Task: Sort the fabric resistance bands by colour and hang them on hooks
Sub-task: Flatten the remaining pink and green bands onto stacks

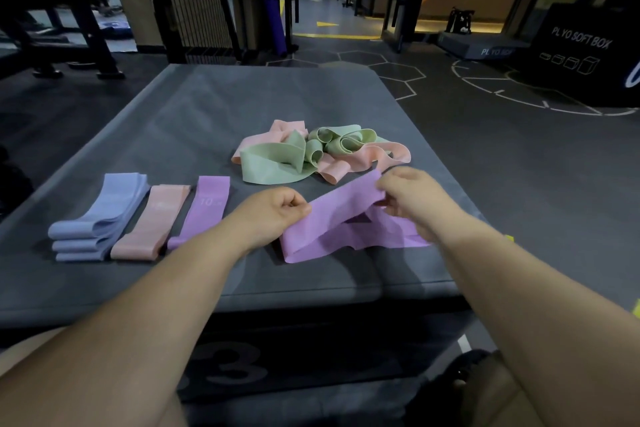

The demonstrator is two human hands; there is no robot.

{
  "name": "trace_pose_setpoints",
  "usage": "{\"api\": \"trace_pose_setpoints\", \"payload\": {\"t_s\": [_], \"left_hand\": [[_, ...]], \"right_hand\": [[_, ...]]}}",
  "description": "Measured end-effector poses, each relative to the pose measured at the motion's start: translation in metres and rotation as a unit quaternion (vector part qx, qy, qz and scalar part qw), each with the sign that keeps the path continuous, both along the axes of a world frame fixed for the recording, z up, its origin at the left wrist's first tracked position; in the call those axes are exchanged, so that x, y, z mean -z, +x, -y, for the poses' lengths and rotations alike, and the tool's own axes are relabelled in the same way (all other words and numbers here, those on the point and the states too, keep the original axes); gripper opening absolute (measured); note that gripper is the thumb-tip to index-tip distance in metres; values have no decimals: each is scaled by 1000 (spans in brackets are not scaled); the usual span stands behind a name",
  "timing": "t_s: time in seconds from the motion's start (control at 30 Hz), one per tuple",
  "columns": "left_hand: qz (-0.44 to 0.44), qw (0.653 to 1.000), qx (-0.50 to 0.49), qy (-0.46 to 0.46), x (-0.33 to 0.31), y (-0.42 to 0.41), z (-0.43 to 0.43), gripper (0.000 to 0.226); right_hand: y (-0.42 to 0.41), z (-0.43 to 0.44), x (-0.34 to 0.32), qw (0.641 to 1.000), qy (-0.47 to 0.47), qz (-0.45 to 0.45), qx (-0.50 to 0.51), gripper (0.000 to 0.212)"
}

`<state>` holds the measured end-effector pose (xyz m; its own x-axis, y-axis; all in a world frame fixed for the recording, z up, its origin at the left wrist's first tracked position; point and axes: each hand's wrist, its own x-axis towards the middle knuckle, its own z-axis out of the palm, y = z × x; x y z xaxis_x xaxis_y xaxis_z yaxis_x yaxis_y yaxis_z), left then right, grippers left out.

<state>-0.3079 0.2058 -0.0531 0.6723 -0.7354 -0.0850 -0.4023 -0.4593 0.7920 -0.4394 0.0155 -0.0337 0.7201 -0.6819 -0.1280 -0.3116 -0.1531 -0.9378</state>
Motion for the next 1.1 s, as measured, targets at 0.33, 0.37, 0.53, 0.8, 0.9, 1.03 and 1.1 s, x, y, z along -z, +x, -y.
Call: {"api": "trace_pose_setpoints", "payload": {"t_s": [0.33, 0.37, 0.53, 0.8, 0.9, 1.03, 1.1], "left_hand": [[11, 998, 46, 45, -6, -5, -1, 32], [4, 998, 50, 45, -7, -3, -3, 38], [-124, 989, 17, -75, -14, 10, -16, 41], [-135, 987, -1, -88, -9, 23, -24, 30], [-59, 997, 0, -39, -3, 23, -23, 27], [0, 1000, 20, 4, 0, 22, -21, 8], [28, 999, 21, 15, 2, 25, -22, 8]], "right_hand": [[-22, 29, -20, 977, 127, 131, 109, 12], [-24, 32, -20, 976, 126, 136, 115, 13], [-35, 52, -15, 978, 103, 117, 138, 12], [-43, 75, 12, 991, -22, -78, 111, 20], [-46, 74, 14, 980, -81, -152, 97, 29], [-46, 72, 10, 958, -153, -238, 54, 31], [-47, 71, 9, 936, -198, -289, 35, 36]]}}
